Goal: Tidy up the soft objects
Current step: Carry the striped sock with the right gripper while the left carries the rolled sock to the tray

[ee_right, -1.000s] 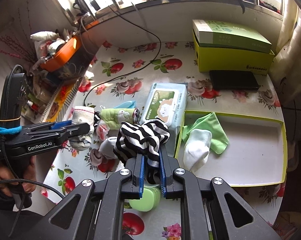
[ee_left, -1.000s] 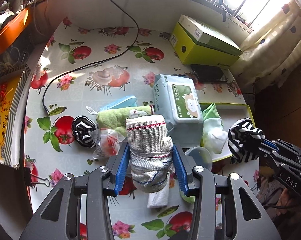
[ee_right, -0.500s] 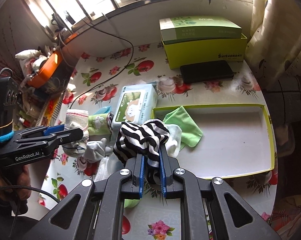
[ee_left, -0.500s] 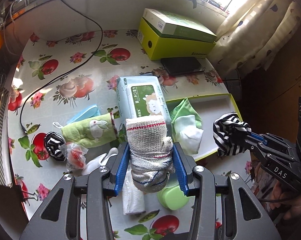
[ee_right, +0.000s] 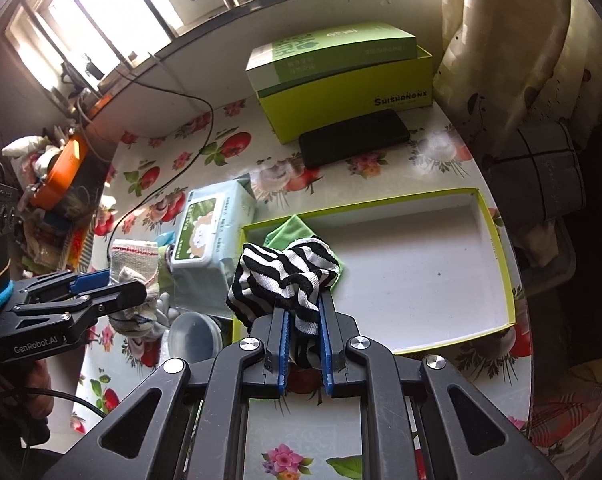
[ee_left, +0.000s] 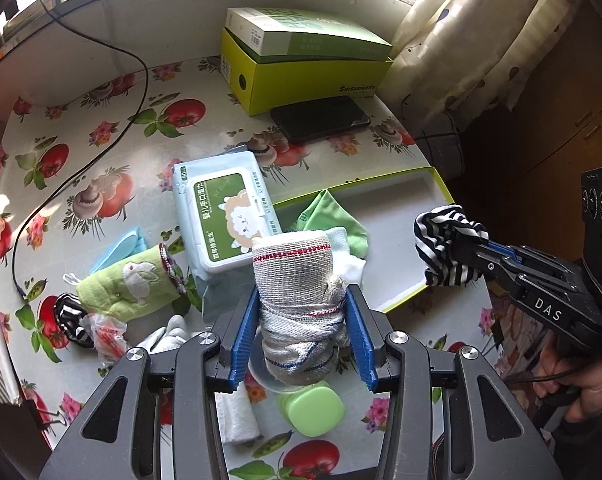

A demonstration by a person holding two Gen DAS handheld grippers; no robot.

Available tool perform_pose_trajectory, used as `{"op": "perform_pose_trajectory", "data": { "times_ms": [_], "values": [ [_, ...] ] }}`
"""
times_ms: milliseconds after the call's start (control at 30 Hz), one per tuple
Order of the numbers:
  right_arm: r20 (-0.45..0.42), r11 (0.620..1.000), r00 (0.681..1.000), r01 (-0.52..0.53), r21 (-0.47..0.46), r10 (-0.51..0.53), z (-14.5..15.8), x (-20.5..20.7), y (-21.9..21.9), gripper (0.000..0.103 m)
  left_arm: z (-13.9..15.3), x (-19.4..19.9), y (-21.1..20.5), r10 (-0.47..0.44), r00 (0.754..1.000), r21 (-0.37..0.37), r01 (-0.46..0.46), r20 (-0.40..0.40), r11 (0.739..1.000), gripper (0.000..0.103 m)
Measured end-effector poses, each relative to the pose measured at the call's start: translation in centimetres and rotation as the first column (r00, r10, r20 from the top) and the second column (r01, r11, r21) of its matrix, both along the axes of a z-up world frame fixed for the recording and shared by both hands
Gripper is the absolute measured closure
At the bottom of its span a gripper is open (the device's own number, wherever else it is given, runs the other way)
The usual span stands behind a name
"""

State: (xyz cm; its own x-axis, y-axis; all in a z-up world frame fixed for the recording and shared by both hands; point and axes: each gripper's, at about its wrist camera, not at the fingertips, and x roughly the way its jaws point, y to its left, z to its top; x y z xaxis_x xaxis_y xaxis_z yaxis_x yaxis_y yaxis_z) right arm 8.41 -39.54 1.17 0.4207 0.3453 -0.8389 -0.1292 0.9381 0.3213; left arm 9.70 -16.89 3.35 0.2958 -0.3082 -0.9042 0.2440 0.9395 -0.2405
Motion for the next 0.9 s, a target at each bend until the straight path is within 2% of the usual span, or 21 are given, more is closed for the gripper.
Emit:
{"op": "perform_pose_trajectory", "data": {
  "times_ms": [633,900],
  "values": [
    [-0.087,0.998,0.994,0.067,0.0,-0.067,-5.1,1.6,-2.9,0.091,-2.5,4.5,-6.8,-0.123,0.992,0.022,0.124,-0.032,0.992,0.059],
    [-0.087,0.996,0.992,0.093,-0.007,-0.093,-6.5,4.6,-3.8,0.091,-3.7,6.2,-8.4,-0.138,0.989,0.018,0.139,-0.055,0.99,0.059]
  ]
}}
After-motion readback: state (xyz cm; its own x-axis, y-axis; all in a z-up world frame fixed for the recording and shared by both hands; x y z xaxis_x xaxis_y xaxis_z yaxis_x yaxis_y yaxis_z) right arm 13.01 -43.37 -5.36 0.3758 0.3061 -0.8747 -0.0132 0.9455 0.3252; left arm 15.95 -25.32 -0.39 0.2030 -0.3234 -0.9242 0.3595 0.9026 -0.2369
